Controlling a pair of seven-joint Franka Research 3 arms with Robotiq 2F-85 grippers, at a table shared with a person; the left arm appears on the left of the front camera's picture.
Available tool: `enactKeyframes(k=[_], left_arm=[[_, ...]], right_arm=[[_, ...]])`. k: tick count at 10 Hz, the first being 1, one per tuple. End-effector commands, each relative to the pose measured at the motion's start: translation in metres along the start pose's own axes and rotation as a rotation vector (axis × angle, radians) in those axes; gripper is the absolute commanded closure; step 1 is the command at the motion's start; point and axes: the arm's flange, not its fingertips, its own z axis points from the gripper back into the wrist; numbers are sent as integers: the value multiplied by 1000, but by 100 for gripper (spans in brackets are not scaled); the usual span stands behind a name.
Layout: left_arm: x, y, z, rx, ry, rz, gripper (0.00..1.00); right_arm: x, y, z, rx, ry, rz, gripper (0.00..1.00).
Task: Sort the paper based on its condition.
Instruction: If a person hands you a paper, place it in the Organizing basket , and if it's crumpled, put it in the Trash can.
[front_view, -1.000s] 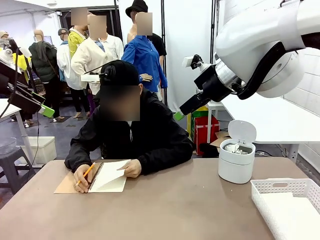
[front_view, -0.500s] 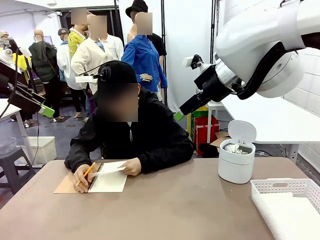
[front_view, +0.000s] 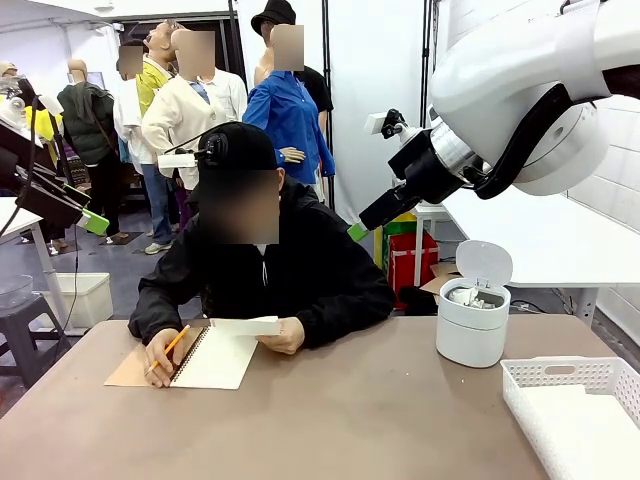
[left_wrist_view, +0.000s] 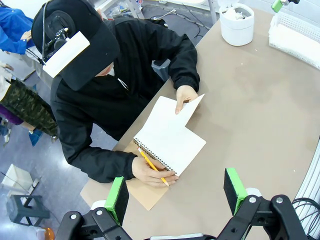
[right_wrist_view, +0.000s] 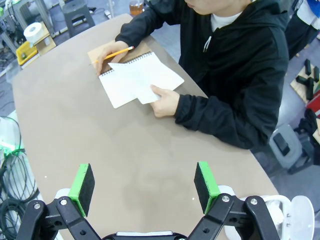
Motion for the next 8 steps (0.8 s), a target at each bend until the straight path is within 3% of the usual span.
enactKeyframes(k=[1, 8], left_arm=[[0, 0, 0, 10, 2, 6, 0], [0, 0, 0, 10, 2, 6, 0]], right_arm=[[0, 0, 0, 6, -1, -6, 0], [0, 0, 0, 6, -1, -6, 0]])
